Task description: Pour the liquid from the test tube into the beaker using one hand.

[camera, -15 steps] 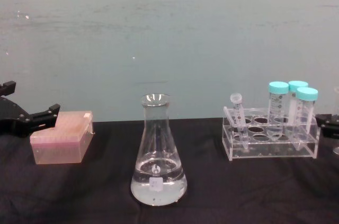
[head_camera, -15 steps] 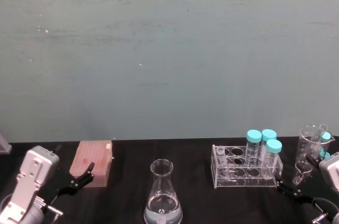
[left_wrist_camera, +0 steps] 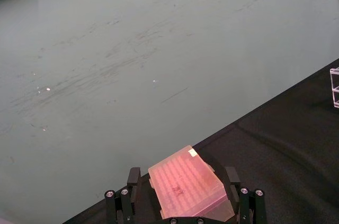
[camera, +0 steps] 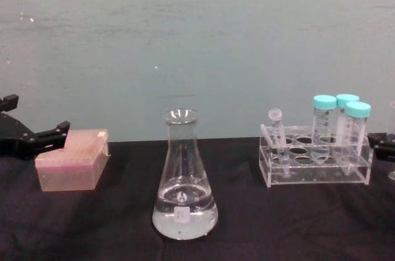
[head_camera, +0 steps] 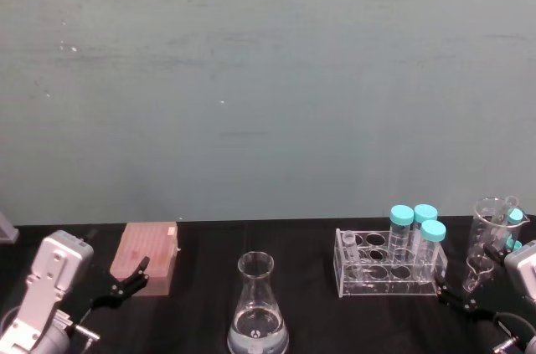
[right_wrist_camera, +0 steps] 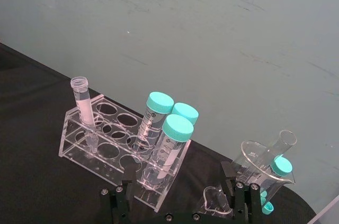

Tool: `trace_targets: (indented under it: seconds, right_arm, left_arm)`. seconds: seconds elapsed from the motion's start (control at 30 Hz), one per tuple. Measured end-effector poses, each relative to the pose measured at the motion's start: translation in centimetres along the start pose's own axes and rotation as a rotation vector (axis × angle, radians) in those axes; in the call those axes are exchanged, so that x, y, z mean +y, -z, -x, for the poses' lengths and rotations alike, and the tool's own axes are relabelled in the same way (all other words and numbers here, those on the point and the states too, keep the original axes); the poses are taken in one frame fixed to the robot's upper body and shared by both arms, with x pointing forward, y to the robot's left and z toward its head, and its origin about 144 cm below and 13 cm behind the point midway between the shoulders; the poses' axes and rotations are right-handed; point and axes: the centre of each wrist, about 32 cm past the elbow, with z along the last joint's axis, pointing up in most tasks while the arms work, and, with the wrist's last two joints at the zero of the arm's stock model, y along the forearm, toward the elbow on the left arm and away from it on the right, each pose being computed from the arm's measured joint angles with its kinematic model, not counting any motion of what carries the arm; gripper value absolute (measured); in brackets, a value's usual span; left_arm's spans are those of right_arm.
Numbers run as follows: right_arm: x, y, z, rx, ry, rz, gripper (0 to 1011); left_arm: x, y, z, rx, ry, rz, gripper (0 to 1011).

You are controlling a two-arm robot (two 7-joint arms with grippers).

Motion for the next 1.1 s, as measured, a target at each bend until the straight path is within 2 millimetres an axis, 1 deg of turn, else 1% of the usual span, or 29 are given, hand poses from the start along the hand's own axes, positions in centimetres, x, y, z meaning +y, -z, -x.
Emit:
trace_targets:
  seconds: [1.1]
  right_arm:
    - [0.05,-0.01,0.03,-0.005,-0.001,-0.001,1000]
  left_arm:
    - [0.0,0.0,0.0,0.0,0.0,0.0,1000]
